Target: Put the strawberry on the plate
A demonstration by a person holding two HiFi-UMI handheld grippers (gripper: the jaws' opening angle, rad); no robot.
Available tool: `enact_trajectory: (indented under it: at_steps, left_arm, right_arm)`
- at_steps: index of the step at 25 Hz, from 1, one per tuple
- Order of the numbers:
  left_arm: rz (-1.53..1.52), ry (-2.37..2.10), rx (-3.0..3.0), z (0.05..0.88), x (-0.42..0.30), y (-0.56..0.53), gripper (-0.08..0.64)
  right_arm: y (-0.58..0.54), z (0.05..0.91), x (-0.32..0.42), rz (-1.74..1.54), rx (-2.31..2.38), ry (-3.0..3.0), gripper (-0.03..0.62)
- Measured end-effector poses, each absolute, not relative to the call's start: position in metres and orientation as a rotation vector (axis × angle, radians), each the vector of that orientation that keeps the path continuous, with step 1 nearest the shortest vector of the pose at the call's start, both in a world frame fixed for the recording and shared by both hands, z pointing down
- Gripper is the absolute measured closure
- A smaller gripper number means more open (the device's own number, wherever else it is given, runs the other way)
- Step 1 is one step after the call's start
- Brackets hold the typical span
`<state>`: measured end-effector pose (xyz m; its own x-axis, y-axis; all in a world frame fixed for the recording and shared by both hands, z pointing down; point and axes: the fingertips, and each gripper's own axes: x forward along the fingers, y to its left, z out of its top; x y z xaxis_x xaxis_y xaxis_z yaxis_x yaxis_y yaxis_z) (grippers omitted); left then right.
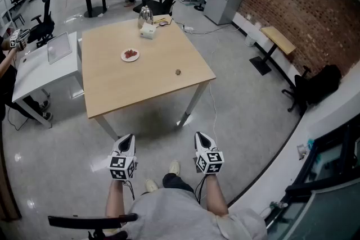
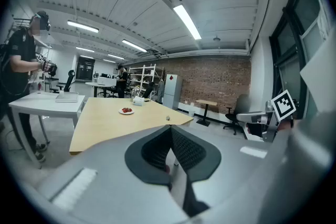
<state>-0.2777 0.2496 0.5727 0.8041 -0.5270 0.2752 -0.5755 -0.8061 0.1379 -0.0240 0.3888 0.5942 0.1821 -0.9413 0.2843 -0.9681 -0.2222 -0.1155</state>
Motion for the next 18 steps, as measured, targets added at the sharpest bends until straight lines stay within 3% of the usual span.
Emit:
enact_trajectory:
  at_steps: [18]
  left_arm:
    - [0.336, -0.856, 2.809, 0.558, -0.192, 0.202, 0.540]
  right_arm:
    - [0.346, 0.591, 0.060, 0.497, 2.385, -1.903, 0.584]
